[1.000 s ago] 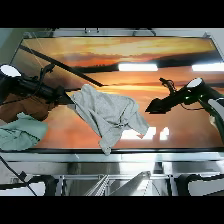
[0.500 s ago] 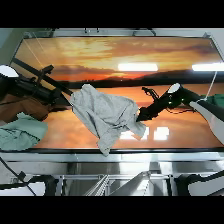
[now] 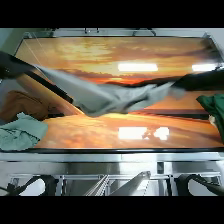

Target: Fold the shirts.

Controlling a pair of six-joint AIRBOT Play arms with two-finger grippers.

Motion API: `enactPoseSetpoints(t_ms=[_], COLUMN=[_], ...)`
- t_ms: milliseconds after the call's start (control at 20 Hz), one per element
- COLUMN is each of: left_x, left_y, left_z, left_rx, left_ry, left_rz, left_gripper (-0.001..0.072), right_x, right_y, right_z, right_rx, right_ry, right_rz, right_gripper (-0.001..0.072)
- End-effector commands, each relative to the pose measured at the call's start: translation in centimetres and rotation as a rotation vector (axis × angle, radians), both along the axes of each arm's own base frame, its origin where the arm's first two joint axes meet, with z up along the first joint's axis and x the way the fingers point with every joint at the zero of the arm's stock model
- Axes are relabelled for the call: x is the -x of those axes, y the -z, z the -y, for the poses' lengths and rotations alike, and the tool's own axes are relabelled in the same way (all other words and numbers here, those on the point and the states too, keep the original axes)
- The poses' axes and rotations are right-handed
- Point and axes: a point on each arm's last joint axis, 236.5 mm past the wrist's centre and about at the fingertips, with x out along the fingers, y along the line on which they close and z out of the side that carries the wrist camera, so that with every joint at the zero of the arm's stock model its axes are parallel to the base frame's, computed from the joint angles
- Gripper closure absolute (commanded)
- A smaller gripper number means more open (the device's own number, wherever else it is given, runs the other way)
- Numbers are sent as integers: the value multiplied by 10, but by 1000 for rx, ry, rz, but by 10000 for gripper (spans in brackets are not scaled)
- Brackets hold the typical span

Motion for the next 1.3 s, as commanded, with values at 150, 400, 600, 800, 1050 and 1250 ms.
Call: enactPoseSetpoints(t_ms=[150, 400, 600, 800, 1050, 1250], left_x=[78, 116, 85, 24, -21, -66], left_y=[-166, -198, -161, -32, 200, 255], left_z=[16, 41, 30, 36, 68, 52], left_rx=[130, 244, 324, 411, 308, 412], left_ry=[-20, 82, 71, 90, 34, 16], left_rz=[543, 607, 448, 50, -476, -555], left_gripper=[688, 688, 687, 687, 566, 442], right_x=[70, 140, 109, -4, -105, -130], right_y=[-204, -293, -288, -164, 43, 142], right_z=[40, 27, 44, 39, -10, -19], right_rx=[134, 322, 275, 13, -141, -234], right_ry=[268, 381, 389, 179, 48, 104], right_rz=[674, 1066, 1041, 620, 157, -39], right_gripper=[698, 698, 697, 697, 696, 398])
